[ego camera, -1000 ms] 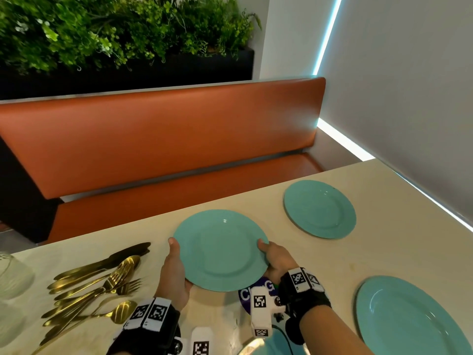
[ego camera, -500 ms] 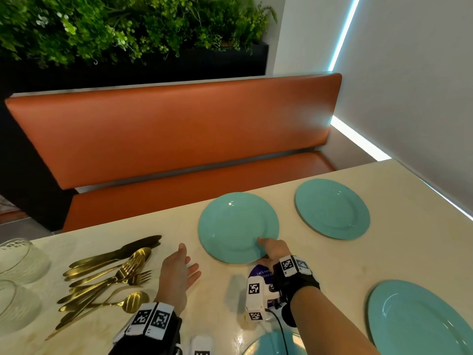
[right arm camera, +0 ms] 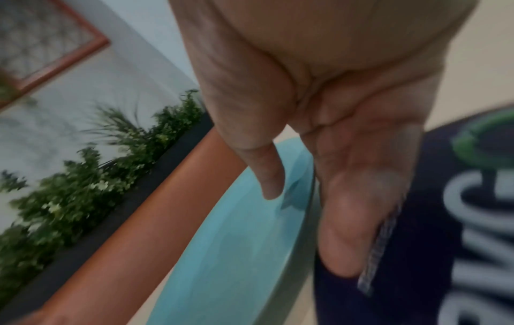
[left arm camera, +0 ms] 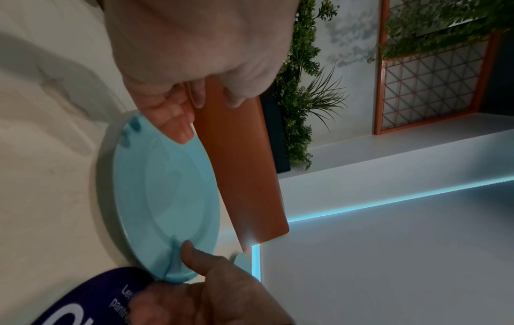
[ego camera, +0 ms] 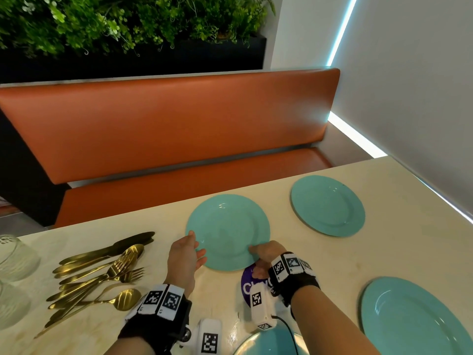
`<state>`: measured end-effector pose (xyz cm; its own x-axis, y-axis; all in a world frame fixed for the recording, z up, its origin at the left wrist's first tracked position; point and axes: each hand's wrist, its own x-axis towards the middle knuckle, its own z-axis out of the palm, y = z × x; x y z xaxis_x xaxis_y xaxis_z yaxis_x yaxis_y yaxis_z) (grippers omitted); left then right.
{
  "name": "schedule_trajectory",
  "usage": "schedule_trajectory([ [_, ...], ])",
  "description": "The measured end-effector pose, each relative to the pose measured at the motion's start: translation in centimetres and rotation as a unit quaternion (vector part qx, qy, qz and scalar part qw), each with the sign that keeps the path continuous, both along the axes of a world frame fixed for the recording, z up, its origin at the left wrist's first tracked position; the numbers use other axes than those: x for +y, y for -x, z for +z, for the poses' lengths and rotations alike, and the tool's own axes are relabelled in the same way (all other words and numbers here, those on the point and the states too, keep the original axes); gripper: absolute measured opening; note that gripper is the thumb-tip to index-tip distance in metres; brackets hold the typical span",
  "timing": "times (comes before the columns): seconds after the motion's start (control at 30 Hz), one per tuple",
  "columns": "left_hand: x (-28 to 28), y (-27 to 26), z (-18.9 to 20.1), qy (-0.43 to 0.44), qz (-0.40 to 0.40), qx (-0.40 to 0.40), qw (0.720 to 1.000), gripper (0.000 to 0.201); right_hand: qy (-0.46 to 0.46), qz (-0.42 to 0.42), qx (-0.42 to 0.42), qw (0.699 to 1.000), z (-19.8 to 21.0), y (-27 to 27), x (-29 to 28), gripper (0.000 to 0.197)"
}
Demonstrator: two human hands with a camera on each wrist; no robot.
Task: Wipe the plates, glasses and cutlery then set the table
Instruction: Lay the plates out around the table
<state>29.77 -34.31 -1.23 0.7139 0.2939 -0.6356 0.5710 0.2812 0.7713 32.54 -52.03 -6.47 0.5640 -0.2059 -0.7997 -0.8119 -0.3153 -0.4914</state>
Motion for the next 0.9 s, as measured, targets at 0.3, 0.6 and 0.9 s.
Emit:
schedule_trajectory([
  [0.3, 0.4, -0.2, -0.3, 0.001, 0.009, 0.006, 1.000, 0.036, 0.056, -0.265, -0.142, 0.952, -1.0, -1.9, -9.9, 0.043],
  [0.6, 0.4, -0.7, -0.8, -0.009, 0.017, 0.004, 1.000, 0.035, -0.114, -0.468, -0.185, 0.856, -0.8, -2.6, -13.2, 0.044],
  [0.9, -0.2, -0.8, -0.9, -0.016, 0.002, 0.013, 1.000, 0.028, -0.145, -0.448, -0.186, 0.862, -1.5, -2.9, -10.0, 0.023],
])
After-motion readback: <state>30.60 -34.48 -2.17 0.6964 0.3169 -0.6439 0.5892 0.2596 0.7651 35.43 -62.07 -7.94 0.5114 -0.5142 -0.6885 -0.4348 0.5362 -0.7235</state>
